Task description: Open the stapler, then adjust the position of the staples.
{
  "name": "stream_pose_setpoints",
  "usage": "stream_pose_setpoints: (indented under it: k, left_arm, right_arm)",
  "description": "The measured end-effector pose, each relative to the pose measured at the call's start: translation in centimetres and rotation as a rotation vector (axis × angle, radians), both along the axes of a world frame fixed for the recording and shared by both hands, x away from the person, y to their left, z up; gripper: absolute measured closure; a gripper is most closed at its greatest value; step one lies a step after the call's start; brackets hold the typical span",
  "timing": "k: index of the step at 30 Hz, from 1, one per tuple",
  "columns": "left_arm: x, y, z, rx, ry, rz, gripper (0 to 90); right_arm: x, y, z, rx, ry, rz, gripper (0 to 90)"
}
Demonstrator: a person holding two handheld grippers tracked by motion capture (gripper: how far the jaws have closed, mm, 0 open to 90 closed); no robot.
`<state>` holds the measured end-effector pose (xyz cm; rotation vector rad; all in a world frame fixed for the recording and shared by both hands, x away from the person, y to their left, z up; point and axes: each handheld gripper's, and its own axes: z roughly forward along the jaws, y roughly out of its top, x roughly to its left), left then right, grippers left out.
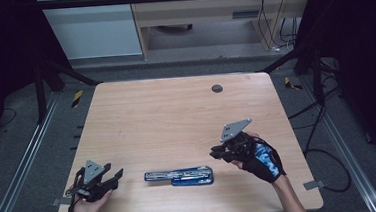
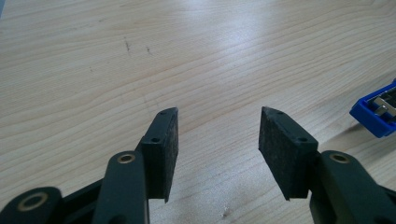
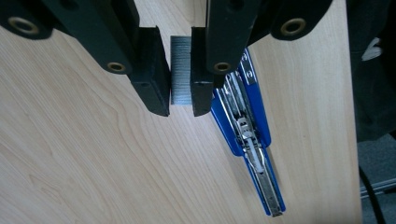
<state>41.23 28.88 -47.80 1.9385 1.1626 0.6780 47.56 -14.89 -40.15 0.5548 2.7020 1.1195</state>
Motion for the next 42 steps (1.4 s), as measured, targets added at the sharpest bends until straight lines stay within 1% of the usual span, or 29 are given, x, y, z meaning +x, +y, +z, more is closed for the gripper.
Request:
stream_pose_setpoints:
  k: [6,11,16,20,28,31,33,35,36,37,40,42]
  left_arm:
    - [0.1,0.0,0.0,0.002,0.002,-0.003,47.8]
    - [0.1,0.0,-0.1,0.000,0.010,-0.007,47.8]
    - [0.1,0.1,0.0,-0.004,0.006,-0.001,47.7]
    - [0.1,0.1,0.0,0.001,0.005,0.000,47.7]
    - [0.1,-0.1,0.0,0.011,0.007,-0.004,47.7]
    - [0.1,-0.1,-0.1,0.009,0.007,-0.002,47.7]
    - [0.1,0.0,-0.1,0.009,0.007,-0.001,47.7]
    - [0.1,0.0,-0.1,0.010,0.009,-0.001,47.7]
    - [0.1,0.0,-0.1,0.011,0.008,-0.001,47.8]
    - [0.1,0.0,-0.1,0.011,0.009,-0.001,47.8]
    - [0.2,-0.1,-0.2,0.012,0.014,-0.002,47.7]
    - [0.2,-0.1,-0.2,0.017,0.018,-0.005,47.7]
  right_arm:
    - [0.1,0.9,0.3,-0.015,-0.002,0.047,78.4]
    - [0.2,1.4,0.2,-0.024,0.012,0.068,78.4]
    - [0.3,1.9,0.0,-0.042,0.027,0.092,78.4]
    - [0.3,2.3,0.1,-0.055,0.030,0.117,78.4]
    - [0.0,3.5,0.1,-0.120,0.038,0.191,78.4]
    - [0.2,3.7,0.0,-0.132,0.037,0.213,78.4]
    - [0.2,3.9,-0.2,-0.130,0.047,0.224,78.4]
    - [0.3,4.1,-0.4,-0.143,0.051,0.241,78.4]
    - [0.3,4.2,-0.5,-0.147,0.052,0.241,78.4]
    - [0.4,4.3,-0.6,-0.160,0.049,0.246,78.4]
    - [0.8,4.4,-0.9,-0.160,0.060,0.247,78.4]
    - [1.0,4.4,-1.1,-0.161,0.059,0.261,78.4]
